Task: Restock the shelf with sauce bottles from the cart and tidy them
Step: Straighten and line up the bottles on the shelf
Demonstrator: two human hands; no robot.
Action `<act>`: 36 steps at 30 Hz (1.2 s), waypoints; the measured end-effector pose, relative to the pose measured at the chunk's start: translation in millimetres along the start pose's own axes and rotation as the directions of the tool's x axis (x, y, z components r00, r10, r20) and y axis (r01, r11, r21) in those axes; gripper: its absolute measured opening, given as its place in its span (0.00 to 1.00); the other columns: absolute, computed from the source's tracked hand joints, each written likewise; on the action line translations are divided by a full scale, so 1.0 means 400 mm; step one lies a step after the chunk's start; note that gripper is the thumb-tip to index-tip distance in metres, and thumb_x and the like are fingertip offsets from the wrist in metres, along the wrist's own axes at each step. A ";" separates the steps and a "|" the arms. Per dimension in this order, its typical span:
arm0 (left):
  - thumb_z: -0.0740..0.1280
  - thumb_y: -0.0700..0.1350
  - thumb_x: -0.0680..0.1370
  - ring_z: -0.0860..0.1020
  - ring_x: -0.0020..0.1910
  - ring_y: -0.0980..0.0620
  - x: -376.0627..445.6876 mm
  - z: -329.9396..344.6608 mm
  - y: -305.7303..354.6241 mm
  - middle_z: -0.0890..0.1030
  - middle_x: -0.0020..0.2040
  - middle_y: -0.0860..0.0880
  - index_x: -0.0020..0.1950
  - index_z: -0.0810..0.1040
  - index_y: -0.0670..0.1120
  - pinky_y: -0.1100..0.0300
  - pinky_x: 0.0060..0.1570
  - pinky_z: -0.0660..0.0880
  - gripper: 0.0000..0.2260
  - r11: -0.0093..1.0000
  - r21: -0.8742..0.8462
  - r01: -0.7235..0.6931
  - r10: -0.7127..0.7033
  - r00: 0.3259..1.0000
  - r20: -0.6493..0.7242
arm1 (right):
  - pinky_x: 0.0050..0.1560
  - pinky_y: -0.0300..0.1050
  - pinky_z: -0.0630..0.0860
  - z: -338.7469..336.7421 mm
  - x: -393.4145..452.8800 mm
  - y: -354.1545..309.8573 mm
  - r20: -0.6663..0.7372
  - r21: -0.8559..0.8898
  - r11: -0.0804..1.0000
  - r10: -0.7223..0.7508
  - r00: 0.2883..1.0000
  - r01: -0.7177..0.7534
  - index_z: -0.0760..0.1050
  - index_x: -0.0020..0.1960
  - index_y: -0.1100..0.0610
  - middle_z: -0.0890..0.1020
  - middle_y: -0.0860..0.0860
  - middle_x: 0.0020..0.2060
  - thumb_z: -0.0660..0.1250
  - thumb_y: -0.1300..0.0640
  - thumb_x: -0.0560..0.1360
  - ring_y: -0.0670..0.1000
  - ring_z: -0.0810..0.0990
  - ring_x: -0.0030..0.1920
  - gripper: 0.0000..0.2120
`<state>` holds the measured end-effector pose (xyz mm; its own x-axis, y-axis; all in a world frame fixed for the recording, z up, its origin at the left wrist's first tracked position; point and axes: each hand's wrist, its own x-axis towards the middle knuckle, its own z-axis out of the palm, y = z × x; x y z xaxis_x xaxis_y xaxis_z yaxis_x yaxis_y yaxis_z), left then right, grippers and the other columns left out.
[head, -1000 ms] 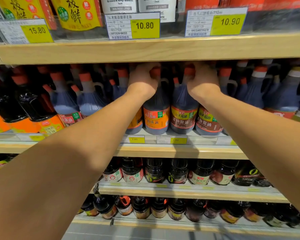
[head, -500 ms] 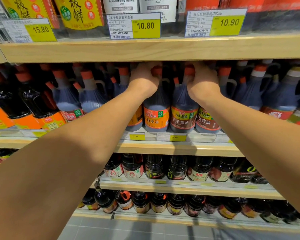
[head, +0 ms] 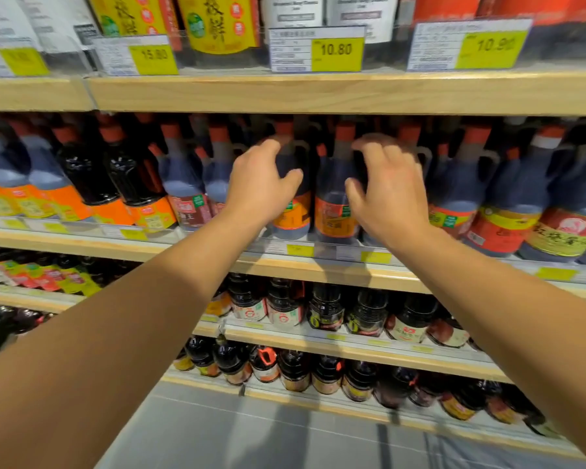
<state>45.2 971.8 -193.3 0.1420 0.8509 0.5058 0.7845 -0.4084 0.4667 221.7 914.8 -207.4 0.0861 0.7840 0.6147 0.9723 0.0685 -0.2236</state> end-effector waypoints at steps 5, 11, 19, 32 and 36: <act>0.68 0.48 0.73 0.75 0.55 0.39 -0.010 -0.097 -0.174 0.78 0.52 0.41 0.58 0.75 0.43 0.50 0.51 0.70 0.16 0.986 0.167 -0.030 0.044 0.996 -0.080 | 0.57 0.53 0.70 0.061 0.019 -0.128 0.039 0.109 0.991 -0.082 0.996 0.077 0.69 0.67 0.56 0.76 0.58 0.58 0.66 0.54 0.74 0.63 0.73 0.57 0.23; 0.66 0.51 0.76 0.73 0.57 0.36 0.059 -0.129 -0.260 0.77 0.55 0.35 0.64 0.72 0.41 0.48 0.55 0.69 0.20 0.963 0.267 -0.022 0.027 0.999 -0.017 | 0.50 0.53 0.74 0.104 0.119 -0.221 0.146 -0.120 0.991 0.082 0.986 -0.064 0.74 0.60 0.61 0.79 0.64 0.55 0.59 0.49 0.79 0.65 0.77 0.56 0.18; 0.66 0.47 0.75 0.78 0.52 0.39 0.103 -0.073 -0.281 0.80 0.53 0.41 0.74 0.63 0.58 0.52 0.50 0.74 0.28 0.996 -0.079 0.036 -0.037 0.999 -0.009 | 0.61 0.59 0.69 0.179 0.217 -0.250 0.183 -0.124 0.967 0.243 0.953 -0.223 0.60 0.73 0.52 0.77 0.63 0.58 0.56 0.51 0.81 0.67 0.76 0.58 0.22; 0.64 0.39 0.73 0.79 0.47 0.45 0.171 -0.004 -0.321 0.81 0.51 0.47 0.67 0.69 0.57 0.57 0.47 0.76 0.24 0.949 -0.314 -0.009 -0.005 0.999 -0.046 | 0.59 0.58 0.71 0.189 0.217 -0.239 0.063 -0.062 0.971 0.235 0.970 -0.231 0.66 0.66 0.51 0.80 0.60 0.54 0.60 0.55 0.77 0.67 0.76 0.55 0.18; 0.65 0.39 0.73 0.79 0.49 0.46 0.178 0.000 -0.326 0.80 0.53 0.47 0.68 0.68 0.58 0.57 0.48 0.76 0.25 0.952 -0.307 -0.013 0.005 1.000 -0.027 | 0.59 0.60 0.71 0.187 0.203 -0.250 0.032 -0.012 0.983 0.183 0.983 -0.183 0.68 0.63 0.51 0.80 0.60 0.52 0.59 0.54 0.76 0.67 0.76 0.53 0.16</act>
<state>-46.8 1085.7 -218.2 0.1300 0.8397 0.5273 0.5595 -0.5012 0.6601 115.3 1017.8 -191.9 0.2558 0.8027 0.5388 0.9426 -0.0832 -0.3234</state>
